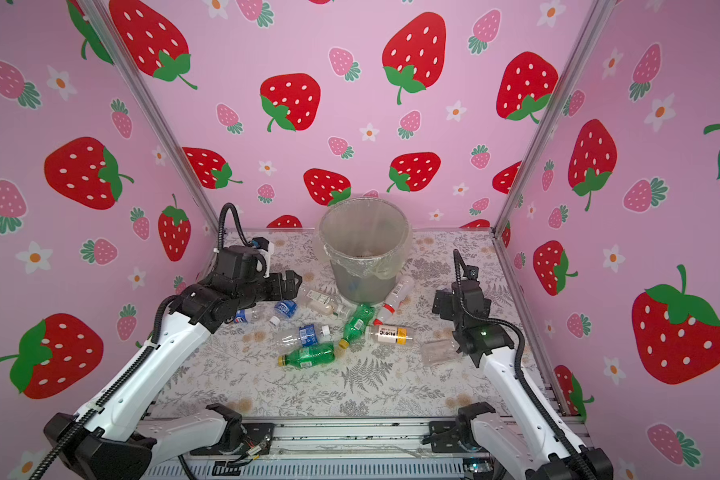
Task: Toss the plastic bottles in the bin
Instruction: 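Withdraw the left gripper from the bin while the right gripper moves toward the clear bottle, then lower the right gripper onto the clear purple-tinted bottle and close on it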
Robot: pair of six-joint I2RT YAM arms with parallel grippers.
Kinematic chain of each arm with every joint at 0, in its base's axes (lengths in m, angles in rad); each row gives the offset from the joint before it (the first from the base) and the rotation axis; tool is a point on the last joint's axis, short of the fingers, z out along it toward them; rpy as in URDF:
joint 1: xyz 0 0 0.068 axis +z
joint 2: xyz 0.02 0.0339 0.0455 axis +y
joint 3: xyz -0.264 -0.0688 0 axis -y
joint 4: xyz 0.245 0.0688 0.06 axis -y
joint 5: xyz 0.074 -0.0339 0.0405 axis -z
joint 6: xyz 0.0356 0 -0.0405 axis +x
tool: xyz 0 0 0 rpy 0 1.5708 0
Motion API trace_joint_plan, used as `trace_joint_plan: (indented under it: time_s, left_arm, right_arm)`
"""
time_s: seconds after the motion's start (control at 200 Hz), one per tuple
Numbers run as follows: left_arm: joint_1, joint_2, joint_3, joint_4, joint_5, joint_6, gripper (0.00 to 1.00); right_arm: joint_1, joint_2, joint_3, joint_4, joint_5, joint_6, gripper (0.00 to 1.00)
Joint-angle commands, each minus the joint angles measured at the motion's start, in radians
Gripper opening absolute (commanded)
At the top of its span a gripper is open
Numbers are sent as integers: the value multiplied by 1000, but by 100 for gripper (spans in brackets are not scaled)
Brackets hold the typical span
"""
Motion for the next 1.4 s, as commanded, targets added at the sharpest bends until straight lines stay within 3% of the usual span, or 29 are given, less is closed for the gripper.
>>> trace_joint_plan:
  time_s: [0.0,0.175,0.285,0.455,0.885,1.396]
  left_arm:
    - [27,26,13,-12,42,23,99]
    - [62,7,-54,70,97,13,99]
    - [111,-24,-102,126,200,-33,99]
    - [112,-16,-101,81,170,-4,99]
    - [114,19,-92,52,201,-5,99]
    - [123,16,-93,41,192,-1,99]
  right_arm:
    - [-5,-13,-19,-4,31,-37,99]
    - [-5,47,-18,-5,24,-85,99]
    - [-5,107,3,-27,38,-103,99]
    - [-5,186,30,-13,-30,-111,99]
    - [-9,294,80,-23,75,-161,99]
    - [-86,454,123,29,-16,-188,99]
